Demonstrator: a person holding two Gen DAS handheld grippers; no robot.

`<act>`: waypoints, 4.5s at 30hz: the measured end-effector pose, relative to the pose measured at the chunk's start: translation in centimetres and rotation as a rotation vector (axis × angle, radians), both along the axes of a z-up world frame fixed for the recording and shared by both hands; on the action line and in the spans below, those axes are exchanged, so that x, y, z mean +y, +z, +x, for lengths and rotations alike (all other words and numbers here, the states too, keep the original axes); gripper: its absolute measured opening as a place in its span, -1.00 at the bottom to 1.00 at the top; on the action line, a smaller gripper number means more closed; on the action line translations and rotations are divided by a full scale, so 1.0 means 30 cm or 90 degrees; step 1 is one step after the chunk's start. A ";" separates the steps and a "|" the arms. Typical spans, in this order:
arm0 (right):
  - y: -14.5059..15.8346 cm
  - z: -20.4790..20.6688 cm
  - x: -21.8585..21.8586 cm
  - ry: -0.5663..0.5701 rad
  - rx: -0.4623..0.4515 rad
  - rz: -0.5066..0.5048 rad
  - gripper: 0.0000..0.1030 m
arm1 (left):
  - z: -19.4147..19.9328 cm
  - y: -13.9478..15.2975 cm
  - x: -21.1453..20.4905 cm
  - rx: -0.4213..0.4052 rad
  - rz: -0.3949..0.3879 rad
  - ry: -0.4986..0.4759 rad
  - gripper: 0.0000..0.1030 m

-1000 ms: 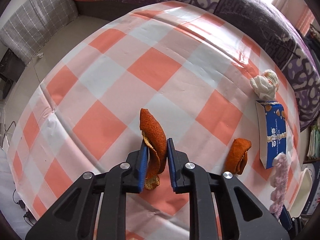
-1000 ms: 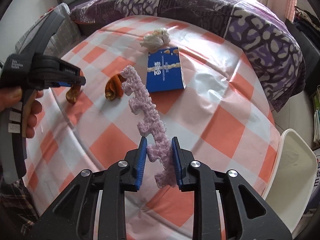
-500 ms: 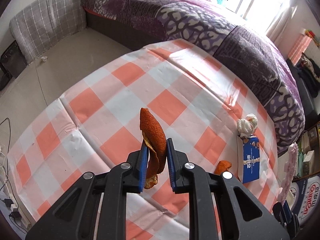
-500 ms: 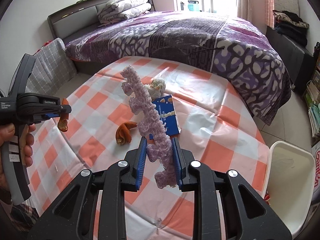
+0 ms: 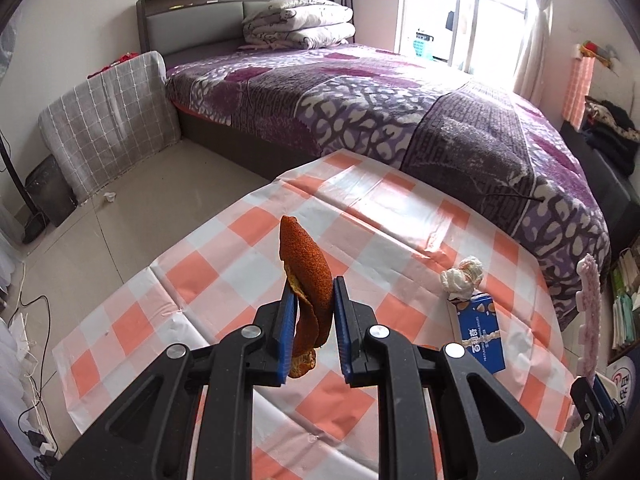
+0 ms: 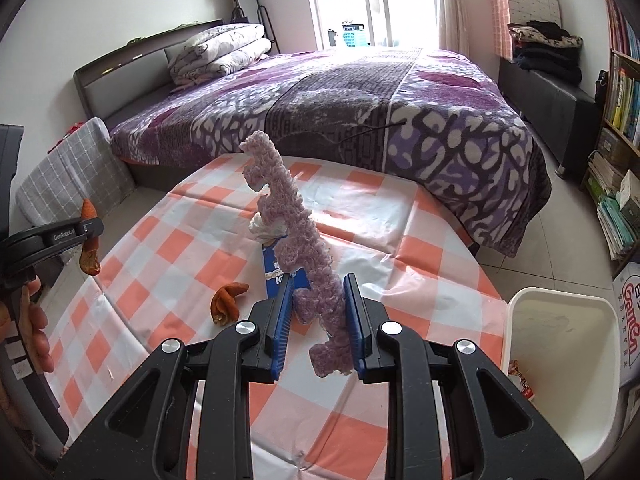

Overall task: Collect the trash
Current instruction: 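Carry the orange peel with the left tool while right carries the pink strip to the bin, then open the right tool over the bin releasing the pink strip while left drops the orange peel, then grasp the second orange peel with the left tool while right grasps the blue biscuit box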

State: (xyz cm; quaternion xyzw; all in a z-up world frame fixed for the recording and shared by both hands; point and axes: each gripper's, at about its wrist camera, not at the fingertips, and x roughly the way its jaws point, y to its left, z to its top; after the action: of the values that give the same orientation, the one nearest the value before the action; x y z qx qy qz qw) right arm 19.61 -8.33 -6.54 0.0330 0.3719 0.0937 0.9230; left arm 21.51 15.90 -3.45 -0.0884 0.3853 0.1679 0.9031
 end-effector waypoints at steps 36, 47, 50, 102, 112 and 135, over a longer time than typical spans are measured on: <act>0.073 -0.053 -0.332 -0.122 -0.017 0.058 -0.52 | -0.029 0.044 -0.446 -0.013 0.012 -0.130 -0.64; 0.086 -0.086 -0.501 -0.206 -0.009 0.080 -0.51 | -0.044 0.045 -0.601 -0.011 0.026 -0.187 -0.64; 0.084 -0.093 -0.555 -0.233 -0.003 0.089 -0.51 | -0.048 0.040 -0.644 -0.006 0.024 -0.204 -0.64; 0.072 -0.273 -1.015 -0.496 0.004 0.186 0.83 | -0.135 -0.141 -1.171 0.126 -0.138 -0.518 0.15; 0.029 -0.230 -0.979 -0.490 0.061 0.183 0.86 | -0.095 -0.184 -1.078 0.151 -0.100 -0.444 0.50; -0.091 -0.052 -0.728 -0.392 0.178 0.156 0.86 | 0.110 -0.389 -0.397 0.278 -0.003 -0.127 0.57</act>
State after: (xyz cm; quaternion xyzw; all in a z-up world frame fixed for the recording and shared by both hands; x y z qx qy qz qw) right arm 18.05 -30.16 -9.27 0.2666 0.4534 -0.1504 0.8371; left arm 24.81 3.99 -15.12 -0.0139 0.5788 0.0921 0.8101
